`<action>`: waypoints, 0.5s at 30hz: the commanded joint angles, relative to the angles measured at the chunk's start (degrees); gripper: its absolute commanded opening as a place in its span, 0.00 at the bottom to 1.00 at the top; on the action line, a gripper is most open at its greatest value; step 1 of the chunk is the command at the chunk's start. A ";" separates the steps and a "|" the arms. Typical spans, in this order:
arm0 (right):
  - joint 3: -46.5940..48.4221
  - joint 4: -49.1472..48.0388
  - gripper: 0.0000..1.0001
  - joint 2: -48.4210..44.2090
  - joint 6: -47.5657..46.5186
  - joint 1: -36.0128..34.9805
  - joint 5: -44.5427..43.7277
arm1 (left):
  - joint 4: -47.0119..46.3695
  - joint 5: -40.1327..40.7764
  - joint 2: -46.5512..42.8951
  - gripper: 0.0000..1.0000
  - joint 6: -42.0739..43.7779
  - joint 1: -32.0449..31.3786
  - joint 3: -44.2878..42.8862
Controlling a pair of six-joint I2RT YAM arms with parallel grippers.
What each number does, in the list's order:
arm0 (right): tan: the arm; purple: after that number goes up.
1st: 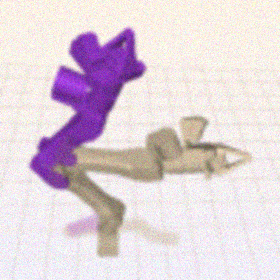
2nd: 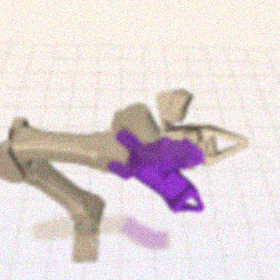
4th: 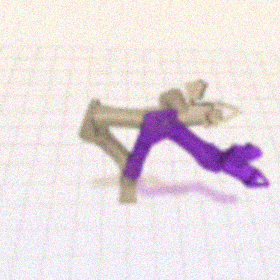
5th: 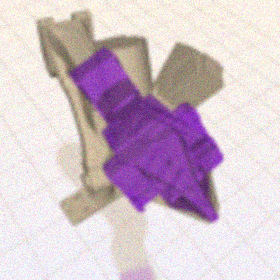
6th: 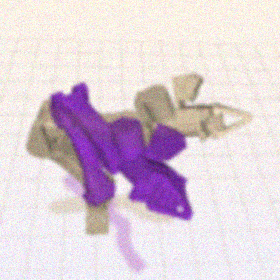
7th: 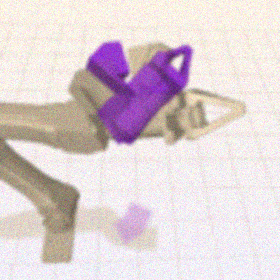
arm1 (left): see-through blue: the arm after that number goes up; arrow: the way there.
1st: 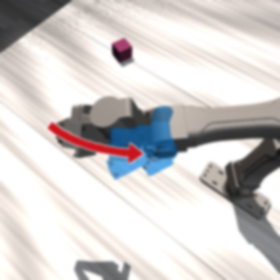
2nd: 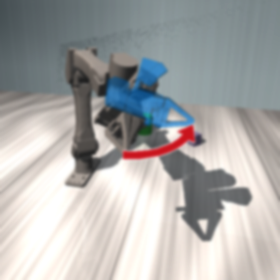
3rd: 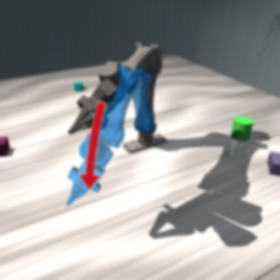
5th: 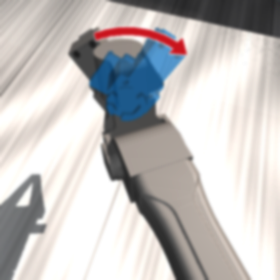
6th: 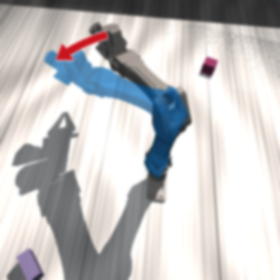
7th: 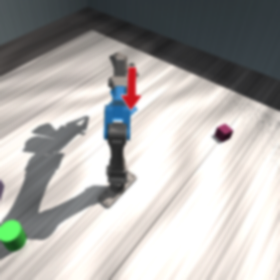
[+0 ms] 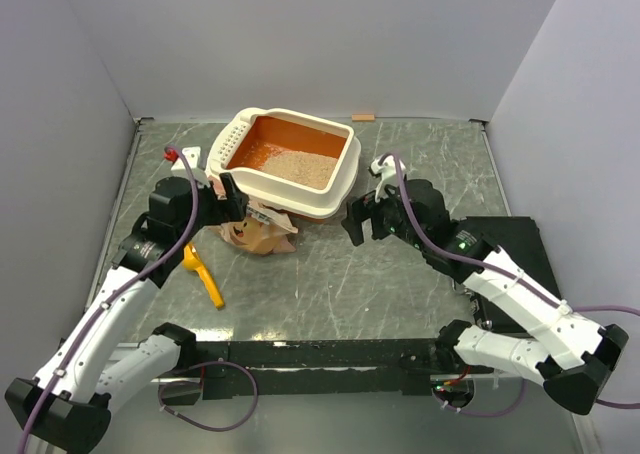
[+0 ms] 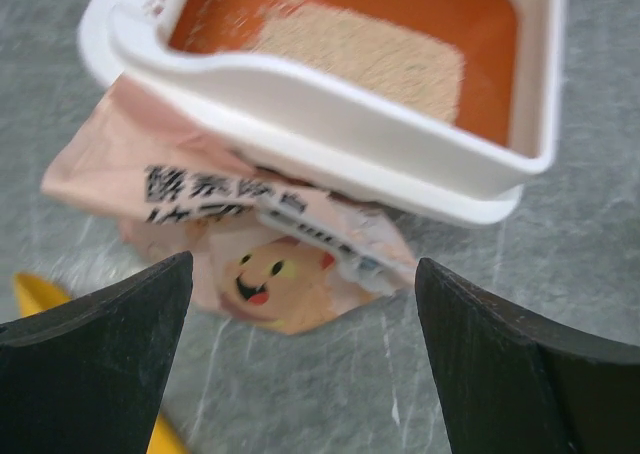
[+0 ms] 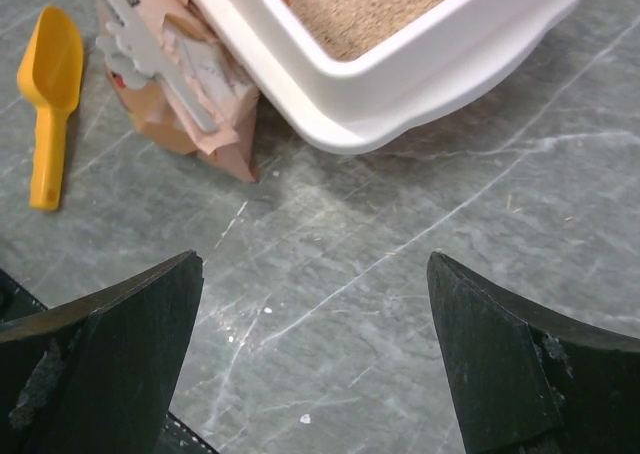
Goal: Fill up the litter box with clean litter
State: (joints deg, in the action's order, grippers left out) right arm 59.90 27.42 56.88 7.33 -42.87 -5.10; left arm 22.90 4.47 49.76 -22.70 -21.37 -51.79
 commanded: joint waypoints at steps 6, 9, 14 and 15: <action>-5.14 -6.94 1.00 0.51 0.14 -0.99 4.40 | 18.31 12.57 7.63 0.97 -15.87 0.01 -12.09; -6.55 -7.81 1.00 -0.10 0.75 -1.25 4.84 | 20.96 13.46 10.79 0.97 -21.67 0.18 -14.99; -5.24 -10.54 1.00 1.73 0.41 -1.60 10.44 | 23.68 11.53 15.27 0.97 -28.89 2.11 -18.69; -4.36 -12.11 1.00 2.87 -0.03 -1.60 12.03 | 24.03 11.79 15.72 0.97 -29.85 2.64 -19.74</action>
State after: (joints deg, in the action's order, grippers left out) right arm 52.82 22.17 57.98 7.88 -43.94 0.80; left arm 42.92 15.38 63.79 -44.69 -20.34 -67.22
